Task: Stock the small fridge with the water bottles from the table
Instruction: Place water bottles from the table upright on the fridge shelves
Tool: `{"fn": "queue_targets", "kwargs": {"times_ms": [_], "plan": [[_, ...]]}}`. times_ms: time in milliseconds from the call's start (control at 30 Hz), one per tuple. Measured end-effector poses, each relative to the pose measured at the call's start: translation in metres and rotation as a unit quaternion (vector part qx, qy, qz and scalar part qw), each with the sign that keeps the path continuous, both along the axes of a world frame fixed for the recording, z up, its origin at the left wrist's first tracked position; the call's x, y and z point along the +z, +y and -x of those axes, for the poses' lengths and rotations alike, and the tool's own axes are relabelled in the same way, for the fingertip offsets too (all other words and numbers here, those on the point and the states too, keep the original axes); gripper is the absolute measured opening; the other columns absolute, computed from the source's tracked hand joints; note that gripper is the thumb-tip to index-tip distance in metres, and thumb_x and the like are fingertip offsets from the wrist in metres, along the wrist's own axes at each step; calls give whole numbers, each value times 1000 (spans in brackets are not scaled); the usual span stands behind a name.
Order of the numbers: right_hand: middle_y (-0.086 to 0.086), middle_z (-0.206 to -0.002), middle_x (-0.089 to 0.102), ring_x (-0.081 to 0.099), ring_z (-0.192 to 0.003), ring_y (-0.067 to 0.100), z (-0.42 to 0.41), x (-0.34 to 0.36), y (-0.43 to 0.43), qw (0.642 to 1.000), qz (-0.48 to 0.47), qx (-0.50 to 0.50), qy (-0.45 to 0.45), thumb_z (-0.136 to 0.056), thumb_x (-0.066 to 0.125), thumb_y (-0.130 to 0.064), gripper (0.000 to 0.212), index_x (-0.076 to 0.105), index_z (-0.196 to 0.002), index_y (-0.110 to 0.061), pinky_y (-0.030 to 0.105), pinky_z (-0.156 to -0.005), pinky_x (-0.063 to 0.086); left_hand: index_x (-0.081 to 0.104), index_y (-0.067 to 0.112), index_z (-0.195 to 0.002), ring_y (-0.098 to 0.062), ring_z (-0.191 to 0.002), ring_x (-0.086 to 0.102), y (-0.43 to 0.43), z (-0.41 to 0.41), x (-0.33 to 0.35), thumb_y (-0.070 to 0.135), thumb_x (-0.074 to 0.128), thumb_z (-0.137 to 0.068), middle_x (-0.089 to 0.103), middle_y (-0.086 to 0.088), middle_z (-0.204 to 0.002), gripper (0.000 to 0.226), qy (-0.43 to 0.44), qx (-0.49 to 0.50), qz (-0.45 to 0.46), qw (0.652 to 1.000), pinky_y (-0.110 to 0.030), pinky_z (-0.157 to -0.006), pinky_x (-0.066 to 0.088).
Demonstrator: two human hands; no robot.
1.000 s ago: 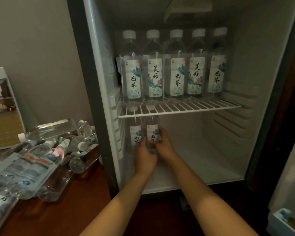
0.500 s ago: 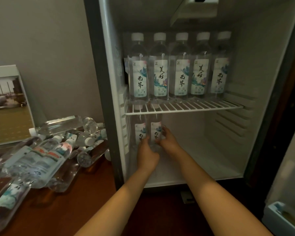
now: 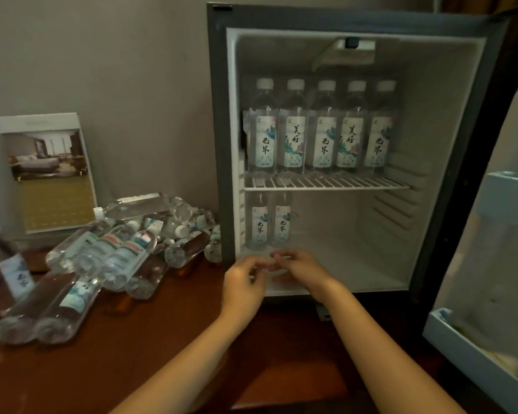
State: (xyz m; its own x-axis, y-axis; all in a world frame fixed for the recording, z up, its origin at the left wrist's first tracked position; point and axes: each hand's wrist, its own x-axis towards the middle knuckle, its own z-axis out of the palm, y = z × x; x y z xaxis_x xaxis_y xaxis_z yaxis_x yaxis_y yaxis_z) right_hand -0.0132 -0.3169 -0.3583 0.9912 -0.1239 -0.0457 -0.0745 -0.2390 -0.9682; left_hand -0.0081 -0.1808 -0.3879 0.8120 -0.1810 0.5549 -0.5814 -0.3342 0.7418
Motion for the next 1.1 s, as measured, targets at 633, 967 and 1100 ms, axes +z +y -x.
{"fn": "queue_targets", "kwargs": {"times_ms": [633,967,1100], "plan": [[3,-100,65,65,-85,18,0,-22,154,985,4,147,95,-99,44,-26,29,52,-124,-15,30,-81,52,59,8,-112,-32,-116,42,197,-35,-9,10,58,-86,48,-13,-119,26,29,331,-71,941,-40,-94,37],[6,-102,60,64,-87,23,-57,-30,224,976,-173,76,110,-100,35,-40,45,39,-134,-12,33,-78,49,46,16,-119,-35,-105,53,212,-73,-1,43,64,-82,39,-14,-130,48,190,318,-52,927,-39,-81,44],[13,-116,60,57,-114,33,-69,-37,232,964,-227,62,124,-100,29,-43,50,33,-141,-13,40,-93,43,47,20,-111,-23,-85,53,217,-66,-8,35,71,-77,38,-8,-122,44,129,313,-73,938,-35,-74,48]]}}
